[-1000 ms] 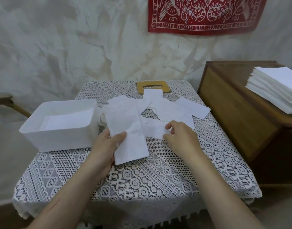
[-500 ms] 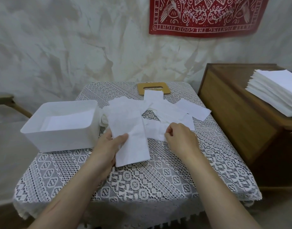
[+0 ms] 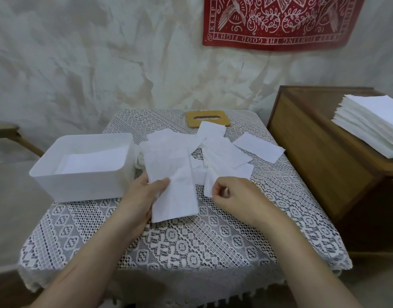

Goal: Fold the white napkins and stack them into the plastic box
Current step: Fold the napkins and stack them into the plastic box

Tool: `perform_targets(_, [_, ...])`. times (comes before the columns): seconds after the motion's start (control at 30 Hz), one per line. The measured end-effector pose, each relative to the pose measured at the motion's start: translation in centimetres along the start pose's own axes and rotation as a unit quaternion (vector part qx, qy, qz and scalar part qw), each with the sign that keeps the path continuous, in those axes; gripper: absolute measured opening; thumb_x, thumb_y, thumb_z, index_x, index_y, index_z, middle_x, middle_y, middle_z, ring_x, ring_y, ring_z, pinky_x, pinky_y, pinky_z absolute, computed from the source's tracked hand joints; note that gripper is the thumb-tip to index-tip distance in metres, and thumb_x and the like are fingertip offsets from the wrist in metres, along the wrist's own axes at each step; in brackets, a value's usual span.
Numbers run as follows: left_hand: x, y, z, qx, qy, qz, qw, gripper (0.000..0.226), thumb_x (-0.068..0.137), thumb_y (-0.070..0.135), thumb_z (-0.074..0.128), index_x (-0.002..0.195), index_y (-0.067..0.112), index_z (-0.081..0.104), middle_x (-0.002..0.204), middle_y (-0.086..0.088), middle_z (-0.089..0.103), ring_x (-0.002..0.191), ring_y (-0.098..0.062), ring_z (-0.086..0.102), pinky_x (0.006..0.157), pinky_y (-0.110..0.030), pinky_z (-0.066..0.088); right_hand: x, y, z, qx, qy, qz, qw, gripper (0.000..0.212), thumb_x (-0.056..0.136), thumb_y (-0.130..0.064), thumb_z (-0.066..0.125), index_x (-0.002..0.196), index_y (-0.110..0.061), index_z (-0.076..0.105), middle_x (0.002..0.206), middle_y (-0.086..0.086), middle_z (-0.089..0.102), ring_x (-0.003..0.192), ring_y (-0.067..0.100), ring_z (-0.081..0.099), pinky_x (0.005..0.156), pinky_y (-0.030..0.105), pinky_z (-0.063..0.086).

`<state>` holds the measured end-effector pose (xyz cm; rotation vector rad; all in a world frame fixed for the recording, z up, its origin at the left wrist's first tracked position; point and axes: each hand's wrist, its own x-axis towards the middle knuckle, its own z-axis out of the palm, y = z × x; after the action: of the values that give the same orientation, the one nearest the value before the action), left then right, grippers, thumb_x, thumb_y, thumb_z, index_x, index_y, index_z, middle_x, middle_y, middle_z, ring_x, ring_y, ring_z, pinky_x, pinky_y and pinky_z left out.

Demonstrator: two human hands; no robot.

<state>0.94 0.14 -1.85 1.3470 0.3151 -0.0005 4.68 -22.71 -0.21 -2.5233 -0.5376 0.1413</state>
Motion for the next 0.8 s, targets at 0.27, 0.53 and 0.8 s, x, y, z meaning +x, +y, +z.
perform_targets(0.27, [0.0, 0.3, 0.0, 0.002, 0.005, -0.004, 1.0, 0.017, 0.102, 0.014, 0.06, 0.118, 0.019, 0.065, 0.101, 0.003, 0.081, 0.088, -0.017, 0.078, 0.073, -0.037, 0.059, -0.2, -0.2, 0.4, 0.043, -0.061, 0.026, 0.997, 0.017, 0.09, -0.044, 0.065, 0.084, -0.029, 0.069, 0.082, -0.013, 0.07, 0.078, 0.005, 0.063, 0.072, 0.029, 0.052])
perform_targets(0.53, [-0.2, 0.2, 0.0, 0.012, -0.005, -0.006, 1.0, 0.032, 0.102, 0.013, 0.06, 0.134, 0.017, 0.06, 0.114, 0.0, 0.079, 0.096, -0.02, 0.077, 0.07, -0.033, 0.061, 1.5, 1.4, 0.0, -0.07, 0.063, 0.191, 0.977, 0.041, 0.095, -0.047, 0.062, 0.122, -0.017, 0.056, 0.118, 0.003, 0.06, 0.107, 0.029, 0.06, 0.081, 0.037, 0.048])
perform_targets(0.8, [-0.3, 0.1, 0.1, 0.008, -0.015, -0.006, 1.0, 0.039, 0.101, 0.012, 0.061, 0.139, 0.017, 0.057, 0.116, 0.0, 0.078, 0.099, -0.02, 0.077, 0.068, -0.03, 0.062, 1.8, 1.5, 0.2, -0.06, 0.058, 0.19, 0.978, 0.017, 0.101, -0.034, 0.057, 0.091, -0.021, 0.061, 0.1, 0.002, 0.069, 0.094, 0.028, 0.064, 0.076, 0.035, 0.05])
